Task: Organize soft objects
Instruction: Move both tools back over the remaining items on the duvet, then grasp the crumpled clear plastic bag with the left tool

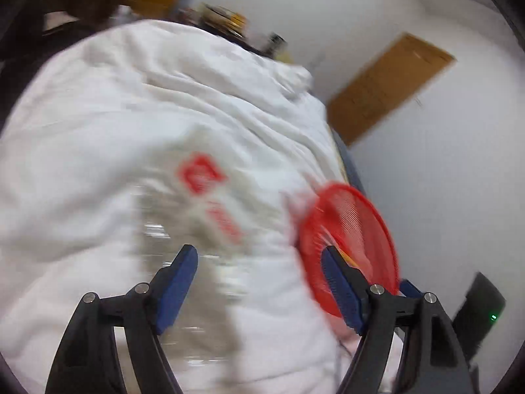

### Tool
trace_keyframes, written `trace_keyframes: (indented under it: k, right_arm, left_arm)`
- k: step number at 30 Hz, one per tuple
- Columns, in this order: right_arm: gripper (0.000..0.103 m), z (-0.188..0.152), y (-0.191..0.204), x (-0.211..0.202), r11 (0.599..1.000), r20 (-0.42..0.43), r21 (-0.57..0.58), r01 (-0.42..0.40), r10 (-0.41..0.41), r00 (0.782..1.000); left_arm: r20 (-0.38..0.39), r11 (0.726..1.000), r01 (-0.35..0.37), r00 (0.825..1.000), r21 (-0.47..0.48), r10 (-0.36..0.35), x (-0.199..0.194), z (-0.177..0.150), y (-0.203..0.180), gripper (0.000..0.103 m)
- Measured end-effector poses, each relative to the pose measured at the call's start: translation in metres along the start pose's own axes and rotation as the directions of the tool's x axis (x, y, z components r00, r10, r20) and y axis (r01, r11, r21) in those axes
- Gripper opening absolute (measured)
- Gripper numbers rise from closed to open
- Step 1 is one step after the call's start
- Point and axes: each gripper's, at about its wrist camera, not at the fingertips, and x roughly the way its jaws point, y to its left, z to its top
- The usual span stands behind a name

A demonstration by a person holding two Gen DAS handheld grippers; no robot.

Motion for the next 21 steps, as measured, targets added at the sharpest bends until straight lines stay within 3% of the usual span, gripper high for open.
trace_keyframes:
  k: [4, 7, 11, 17, 21]
  right_arm:
    - [0.09, 0.009, 0.023, 0.013, 0.999, -0.042, -0.015, -0.034, 0.034, 0.999]
    - [0.09, 0.019, 0.036, 0.028, 1.0, -0.072, -0.014, -0.028, 0.027, 0.997]
    - [0.09, 0.025, 0.048, 0.04, 1.0, -0.075, 0.006, -0.01, 0.011, 0.997]
    - [0.09, 0.007, 0.043, 0.052, 0.997, -0.098, 0.067, -0.026, 0.033, 0.995]
    - [0.09, 0.004, 0.04, 0.058, 0.997, -0.112, 0.072, -0.024, 0.032, 0.993]
  left_arm:
    - [0.083, 0.993, -0.087, 0.992, -0.075, 0.093, -0.023, -0.009, 0.055, 0.081]
    - [0.099, 0.989, -0.113, 0.988, -0.098, 0.123, -0.027, -0.017, 0.08, 0.081]
    - [0.055, 0.986, -0.082, 0.994, -0.148, 0.091, -0.012, -0.022, 0.095, 0.081]
    - [-0.008, 0.993, -0.04, 0.999, -0.113, 0.039, 0.011, -0.034, 0.086, 0.081]
    - [-0.057, 0.991, -0.058, 0.997, -0.12, 0.052, 0.025, -0.036, 0.087, 0.079]
